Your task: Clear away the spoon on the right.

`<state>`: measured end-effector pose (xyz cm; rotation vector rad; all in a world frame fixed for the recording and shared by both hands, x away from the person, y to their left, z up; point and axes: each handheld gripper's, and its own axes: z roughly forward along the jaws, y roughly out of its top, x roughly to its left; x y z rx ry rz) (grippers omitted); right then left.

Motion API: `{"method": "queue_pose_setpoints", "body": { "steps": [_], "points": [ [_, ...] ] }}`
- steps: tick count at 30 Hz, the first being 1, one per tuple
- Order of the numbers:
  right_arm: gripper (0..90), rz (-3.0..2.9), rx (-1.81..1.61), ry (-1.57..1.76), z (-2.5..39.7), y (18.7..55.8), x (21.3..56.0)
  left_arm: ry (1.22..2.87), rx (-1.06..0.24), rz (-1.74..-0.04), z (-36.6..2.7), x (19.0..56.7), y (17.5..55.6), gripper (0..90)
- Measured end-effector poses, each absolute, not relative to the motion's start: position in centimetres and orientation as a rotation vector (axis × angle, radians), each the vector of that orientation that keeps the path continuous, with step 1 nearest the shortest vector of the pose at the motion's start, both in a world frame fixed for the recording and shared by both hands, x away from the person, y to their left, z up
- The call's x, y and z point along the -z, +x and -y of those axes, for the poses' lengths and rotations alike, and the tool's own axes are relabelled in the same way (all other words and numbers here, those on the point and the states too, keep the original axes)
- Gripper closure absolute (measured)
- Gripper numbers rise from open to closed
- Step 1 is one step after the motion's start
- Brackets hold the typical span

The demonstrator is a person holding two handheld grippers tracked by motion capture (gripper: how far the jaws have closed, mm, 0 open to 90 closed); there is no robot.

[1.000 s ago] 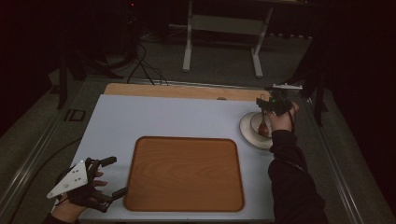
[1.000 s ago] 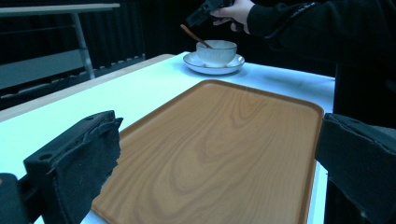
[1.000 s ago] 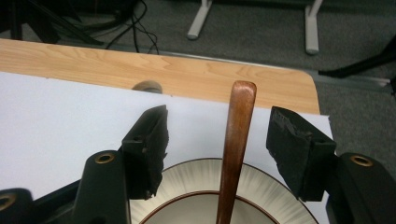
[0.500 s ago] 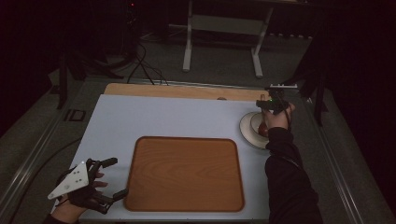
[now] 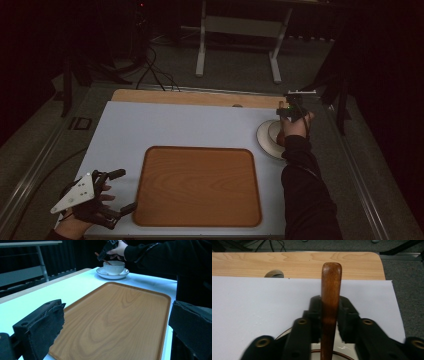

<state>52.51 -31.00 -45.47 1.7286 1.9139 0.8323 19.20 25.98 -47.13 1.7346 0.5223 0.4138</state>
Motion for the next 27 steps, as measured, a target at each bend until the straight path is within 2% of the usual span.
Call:
{"method": "queue_pose_setpoints", "body": {
  "steps": [12,27],
  "points": [
    [77.0,-1.921,-0.871,1.704,31.0,51.9,44.1,1.742,-0.411,-0.524,-25.9,47.2,19.3,0.1],
    [77.1,-1.897,-0.976,1.661,31.7,49.6,39.9,1.749,-0.414,-0.522,-25.8,47.2,19.3,0.1]
  ]
}}
